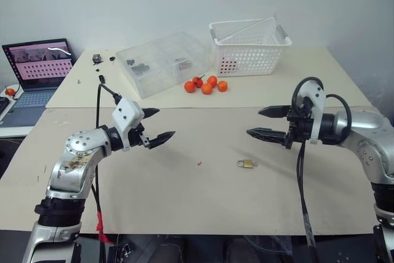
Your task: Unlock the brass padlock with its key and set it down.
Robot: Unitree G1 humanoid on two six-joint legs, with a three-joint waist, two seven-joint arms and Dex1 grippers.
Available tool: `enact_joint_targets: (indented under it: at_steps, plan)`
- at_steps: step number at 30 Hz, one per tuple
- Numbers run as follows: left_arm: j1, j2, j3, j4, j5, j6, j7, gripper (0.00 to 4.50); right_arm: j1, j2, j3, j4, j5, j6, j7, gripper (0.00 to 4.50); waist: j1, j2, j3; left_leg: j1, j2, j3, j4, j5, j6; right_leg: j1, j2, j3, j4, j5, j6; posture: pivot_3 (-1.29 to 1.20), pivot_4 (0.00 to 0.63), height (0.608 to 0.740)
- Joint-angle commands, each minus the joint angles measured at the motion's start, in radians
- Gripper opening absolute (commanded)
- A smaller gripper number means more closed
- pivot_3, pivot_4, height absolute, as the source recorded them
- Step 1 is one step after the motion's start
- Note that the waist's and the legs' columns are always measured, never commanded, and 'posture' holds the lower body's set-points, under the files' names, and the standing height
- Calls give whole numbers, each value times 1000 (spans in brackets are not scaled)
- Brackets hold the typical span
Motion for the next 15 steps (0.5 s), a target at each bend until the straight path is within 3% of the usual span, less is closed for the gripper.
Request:
enact_joint_targets:
  at_steps: [1, 9, 15]
  plan:
    - [-29, 13, 19, 0, -17, -13, -4, 4474, -23, -3, -38, -27, 10, -14, -6, 4500, 0, 0, 0, 0, 0, 0, 0, 0, 0, 0, 0, 0, 0, 0, 0, 0, 150, 740]
    - [-83, 54, -6, 32, -49, 27, -61, 4474, -43, 21, -34, -48, 23, -9, -18, 4500, -4, 0, 0, 0, 0, 0, 0, 0, 0, 0, 1, 0, 0, 0, 0, 0, 150, 740]
    - [-219, -37, -133, 132, -24, 32, -102, 4474, 48, -53, -48, -142, 34, 40, -7, 4500, 13, 0, 0, 0, 0, 0, 1, 0, 0, 1, 0, -2, 0, 0, 0, 0, 150, 740]
